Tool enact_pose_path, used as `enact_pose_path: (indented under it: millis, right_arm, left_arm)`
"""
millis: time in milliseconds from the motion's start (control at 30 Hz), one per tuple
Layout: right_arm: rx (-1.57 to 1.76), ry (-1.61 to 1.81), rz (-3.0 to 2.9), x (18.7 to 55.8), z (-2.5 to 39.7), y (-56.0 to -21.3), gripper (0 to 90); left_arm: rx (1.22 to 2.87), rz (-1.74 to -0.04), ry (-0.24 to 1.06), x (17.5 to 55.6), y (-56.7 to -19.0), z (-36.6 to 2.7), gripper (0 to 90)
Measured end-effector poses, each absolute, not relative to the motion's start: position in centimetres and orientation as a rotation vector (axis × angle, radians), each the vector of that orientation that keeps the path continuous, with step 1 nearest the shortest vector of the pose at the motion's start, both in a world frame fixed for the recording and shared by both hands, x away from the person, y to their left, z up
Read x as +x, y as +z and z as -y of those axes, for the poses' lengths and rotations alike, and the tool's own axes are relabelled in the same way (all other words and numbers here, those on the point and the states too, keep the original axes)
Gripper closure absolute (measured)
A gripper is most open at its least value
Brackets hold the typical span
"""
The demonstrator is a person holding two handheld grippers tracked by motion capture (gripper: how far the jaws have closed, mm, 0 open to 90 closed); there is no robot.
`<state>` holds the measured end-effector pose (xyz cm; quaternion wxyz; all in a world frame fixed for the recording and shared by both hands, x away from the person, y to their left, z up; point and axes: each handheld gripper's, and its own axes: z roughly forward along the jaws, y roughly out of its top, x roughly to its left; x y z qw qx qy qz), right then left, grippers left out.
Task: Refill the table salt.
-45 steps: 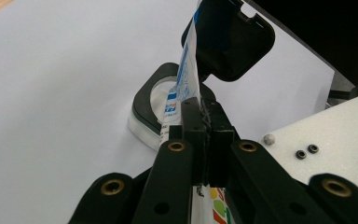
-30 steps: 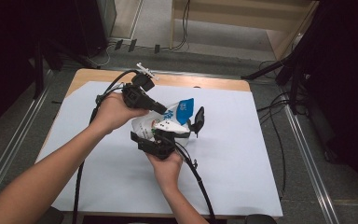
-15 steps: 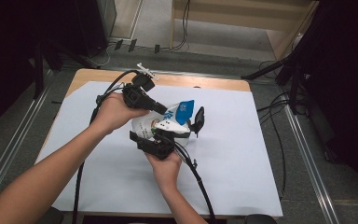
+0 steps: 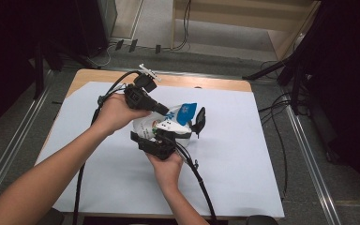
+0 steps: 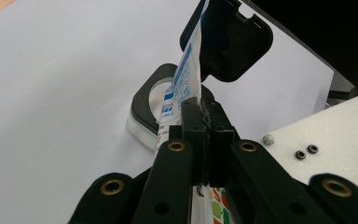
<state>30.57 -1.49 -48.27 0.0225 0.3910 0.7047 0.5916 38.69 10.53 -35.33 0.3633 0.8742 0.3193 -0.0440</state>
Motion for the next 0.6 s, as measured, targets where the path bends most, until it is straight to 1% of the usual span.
enact_pose_path:
  millis: [600]
  right_arm:
    - [1.196,1.807,-2.187,30.58,1.54,-48.15,51.9]
  left_arm:
    - [2.249,-0.818,-0.111,38.71,-35.22,-10.69,90.0]
